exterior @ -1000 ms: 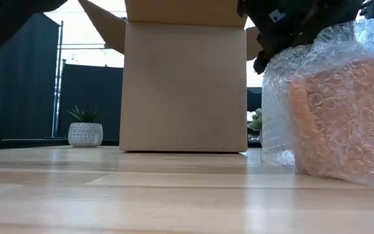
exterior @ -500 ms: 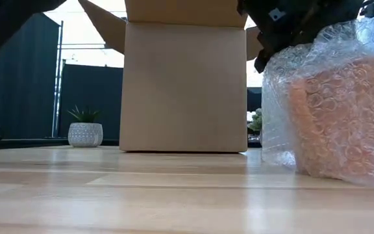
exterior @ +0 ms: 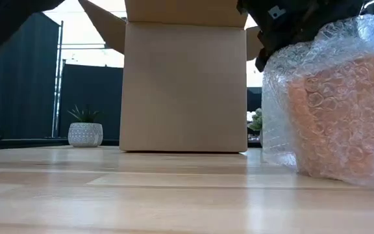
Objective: Wrap mug
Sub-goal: Wrap the pink mug with transparent bubble wrap
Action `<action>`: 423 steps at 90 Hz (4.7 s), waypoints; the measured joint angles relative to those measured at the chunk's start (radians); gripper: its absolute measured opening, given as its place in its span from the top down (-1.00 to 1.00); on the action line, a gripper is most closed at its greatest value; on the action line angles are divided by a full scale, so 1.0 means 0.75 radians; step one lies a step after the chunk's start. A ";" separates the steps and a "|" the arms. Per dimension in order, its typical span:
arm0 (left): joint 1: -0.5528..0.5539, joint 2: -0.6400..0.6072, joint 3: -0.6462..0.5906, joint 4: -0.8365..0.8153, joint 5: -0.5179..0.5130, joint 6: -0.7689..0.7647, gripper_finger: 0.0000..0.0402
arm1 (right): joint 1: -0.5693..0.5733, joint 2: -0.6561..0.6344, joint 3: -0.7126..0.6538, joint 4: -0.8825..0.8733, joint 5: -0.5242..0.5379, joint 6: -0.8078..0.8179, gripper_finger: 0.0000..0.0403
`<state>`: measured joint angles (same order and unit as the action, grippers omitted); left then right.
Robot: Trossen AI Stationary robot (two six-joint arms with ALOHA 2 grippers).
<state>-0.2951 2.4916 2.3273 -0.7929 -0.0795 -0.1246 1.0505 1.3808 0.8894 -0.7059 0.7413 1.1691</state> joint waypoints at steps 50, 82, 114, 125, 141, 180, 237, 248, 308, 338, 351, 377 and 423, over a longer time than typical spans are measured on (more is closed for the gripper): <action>0.000 0.000 -0.002 0.015 -0.002 -0.002 0.33 | -0.308 0.193 0.004 0.380 -0.068 -0.528 1.00; -0.005 -0.010 0.027 -0.061 -0.040 -0.034 0.33 | -0.320 0.211 0.006 0.378 -0.072 -0.533 1.00; -0.013 -0.010 0.033 -0.086 -0.100 0.000 0.33 | -0.319 0.212 0.005 0.372 -0.079 -0.559 1.00; -0.014 -0.010 0.037 -0.112 -0.096 0.012 0.33 | -0.319 0.213 0.004 0.374 -0.081 -0.563 1.00; -0.015 -0.058 0.039 -0.167 -0.050 0.004 0.33 | -0.319 0.218 -0.001 0.358 -0.105 -0.573 1.00; -0.022 -0.215 0.042 -0.052 -0.056 0.009 0.33 | -0.319 0.218 -0.001 0.362 -0.100 -0.573 1.00; -0.016 -0.034 0.026 -0.056 -0.139 -0.025 0.33 | -0.317 0.216 -0.003 0.349 -0.139 -0.566 1.00; -0.016 -0.017 0.030 -0.086 -0.140 -0.039 0.33 | -0.318 0.216 -0.003 0.355 -0.148 -0.564 1.00; -0.031 0.006 0.020 -0.006 -0.150 0.034 0.33 | -0.328 0.202 0.292 -0.097 -0.301 -0.610 0.59; -0.033 0.003 0.021 -0.002 -0.150 0.036 0.33 | -0.333 0.205 0.446 -0.368 -0.345 -0.678 0.34; -0.034 0.002 0.021 0.003 -0.150 0.038 0.33 | -0.323 0.203 0.583 -0.554 -0.412 -0.666 0.34; -0.036 -0.003 0.023 -0.008 -0.147 0.036 0.33 | -0.144 0.196 0.780 -0.938 -0.473 -0.272 0.34; -0.036 -0.003 0.023 0.000 -0.141 0.030 0.33 | 0.189 0.206 0.106 -0.175 0.010 0.384 0.34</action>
<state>-0.3222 2.4897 2.3447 -0.7932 -0.1852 -0.1024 1.1925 1.5352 0.9692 -0.8370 0.7485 1.4570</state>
